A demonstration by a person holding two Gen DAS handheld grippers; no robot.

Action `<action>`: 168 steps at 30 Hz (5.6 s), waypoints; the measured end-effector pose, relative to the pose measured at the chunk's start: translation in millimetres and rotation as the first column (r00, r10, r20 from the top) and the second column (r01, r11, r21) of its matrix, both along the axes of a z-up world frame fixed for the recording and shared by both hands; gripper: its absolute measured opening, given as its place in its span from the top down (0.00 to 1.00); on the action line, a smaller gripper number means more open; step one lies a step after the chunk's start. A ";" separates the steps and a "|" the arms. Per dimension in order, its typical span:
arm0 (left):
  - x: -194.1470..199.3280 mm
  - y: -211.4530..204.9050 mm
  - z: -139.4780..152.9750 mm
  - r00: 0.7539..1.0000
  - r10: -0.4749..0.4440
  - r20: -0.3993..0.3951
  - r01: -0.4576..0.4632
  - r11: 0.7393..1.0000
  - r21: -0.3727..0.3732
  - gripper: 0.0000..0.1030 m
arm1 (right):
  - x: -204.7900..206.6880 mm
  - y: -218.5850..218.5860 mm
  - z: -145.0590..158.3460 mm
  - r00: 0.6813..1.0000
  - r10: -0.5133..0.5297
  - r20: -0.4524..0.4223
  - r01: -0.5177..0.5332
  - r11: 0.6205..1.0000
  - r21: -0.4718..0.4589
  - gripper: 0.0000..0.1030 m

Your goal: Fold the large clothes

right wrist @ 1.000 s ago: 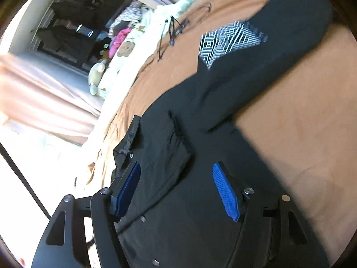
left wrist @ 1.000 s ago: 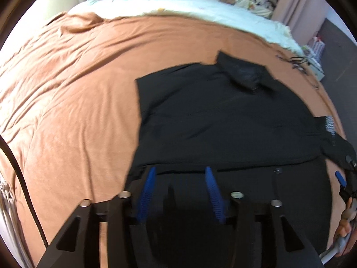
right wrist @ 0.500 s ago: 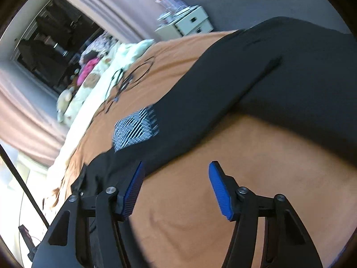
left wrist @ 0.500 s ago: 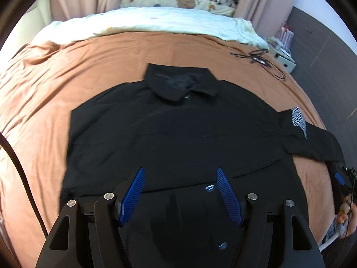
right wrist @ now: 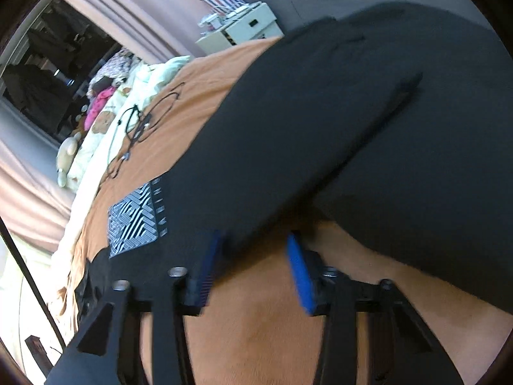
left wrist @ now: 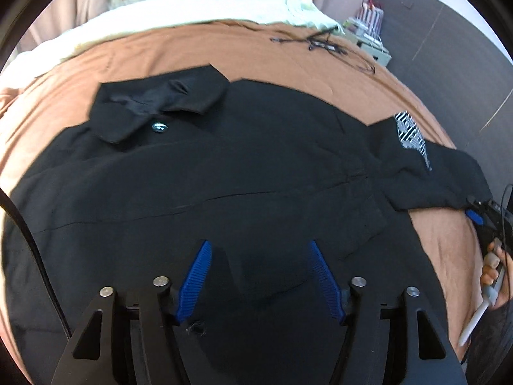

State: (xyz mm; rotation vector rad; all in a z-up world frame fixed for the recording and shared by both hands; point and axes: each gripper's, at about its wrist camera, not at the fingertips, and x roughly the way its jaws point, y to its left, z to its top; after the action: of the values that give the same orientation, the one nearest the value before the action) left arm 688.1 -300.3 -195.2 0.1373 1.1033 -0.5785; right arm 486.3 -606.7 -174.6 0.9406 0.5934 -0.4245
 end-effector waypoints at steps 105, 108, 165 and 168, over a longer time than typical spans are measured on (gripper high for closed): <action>-26.9 -29.0 13.8 0.989 -0.141 0.030 0.135 0.978 0.157 0.70 | 50.6 200.4 95.0 0.949 0.257 0.181 -0.292 0.934 0.207 0.56; -24.4 -9.5 34.0 0.992 -0.112 0.056 0.104 0.985 0.137 0.72 | 51.2 204.6 96.6 0.945 0.265 0.192 -0.303 0.931 0.206 0.56; -44.0 251.9 70.8 0.953 0.290 0.081 -0.296 0.952 0.076 0.30 | 38.4 254.2 149.0 0.880 0.456 0.130 -0.465 0.884 0.049 0.35; -70.7 264.5 90.7 0.945 0.306 0.117 -0.313 0.948 0.049 0.20 | 20.8 258.6 167.7 0.877 0.471 0.093 -0.471 0.882 -0.032 0.27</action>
State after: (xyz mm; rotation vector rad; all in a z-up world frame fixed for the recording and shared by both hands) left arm 617.5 -35.8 -104.4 0.0503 1.0145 -0.2484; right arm 507.1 -348.1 -7.0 0.7700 0.7055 0.0593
